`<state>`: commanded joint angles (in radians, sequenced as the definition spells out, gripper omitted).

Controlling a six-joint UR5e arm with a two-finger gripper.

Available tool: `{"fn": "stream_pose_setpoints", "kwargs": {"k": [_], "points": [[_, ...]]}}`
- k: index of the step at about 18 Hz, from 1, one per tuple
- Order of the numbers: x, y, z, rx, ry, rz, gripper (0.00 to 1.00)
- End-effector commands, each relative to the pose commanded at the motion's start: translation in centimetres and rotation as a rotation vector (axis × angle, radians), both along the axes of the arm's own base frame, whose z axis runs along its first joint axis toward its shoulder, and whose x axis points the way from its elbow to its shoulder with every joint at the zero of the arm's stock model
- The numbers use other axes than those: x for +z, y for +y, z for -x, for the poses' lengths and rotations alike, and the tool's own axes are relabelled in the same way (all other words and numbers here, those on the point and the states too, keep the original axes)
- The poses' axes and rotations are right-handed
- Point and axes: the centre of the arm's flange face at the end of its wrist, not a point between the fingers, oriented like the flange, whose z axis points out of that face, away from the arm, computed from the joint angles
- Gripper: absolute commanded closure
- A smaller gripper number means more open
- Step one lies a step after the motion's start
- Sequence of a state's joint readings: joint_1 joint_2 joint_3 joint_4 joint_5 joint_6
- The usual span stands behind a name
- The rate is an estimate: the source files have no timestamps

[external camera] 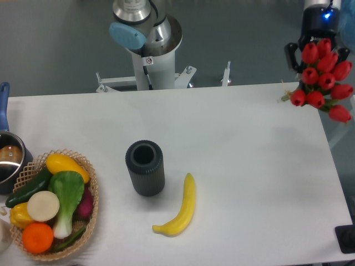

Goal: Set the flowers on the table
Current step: 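Lift the red tulip bunch with the gripper off the table edge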

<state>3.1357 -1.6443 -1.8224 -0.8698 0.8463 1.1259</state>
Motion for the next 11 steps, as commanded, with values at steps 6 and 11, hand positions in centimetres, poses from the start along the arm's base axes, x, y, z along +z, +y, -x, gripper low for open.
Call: {"fn": "stream_pose_setpoints", "kwargs": {"k": [6, 11], "points": [[-3.9, 9.0, 0.9, -0.098, -0.001, 0.283, 0.53], [-7.6, 14.1, 2.3, -0.170, -0.024, 0.347, 0.53]]}}
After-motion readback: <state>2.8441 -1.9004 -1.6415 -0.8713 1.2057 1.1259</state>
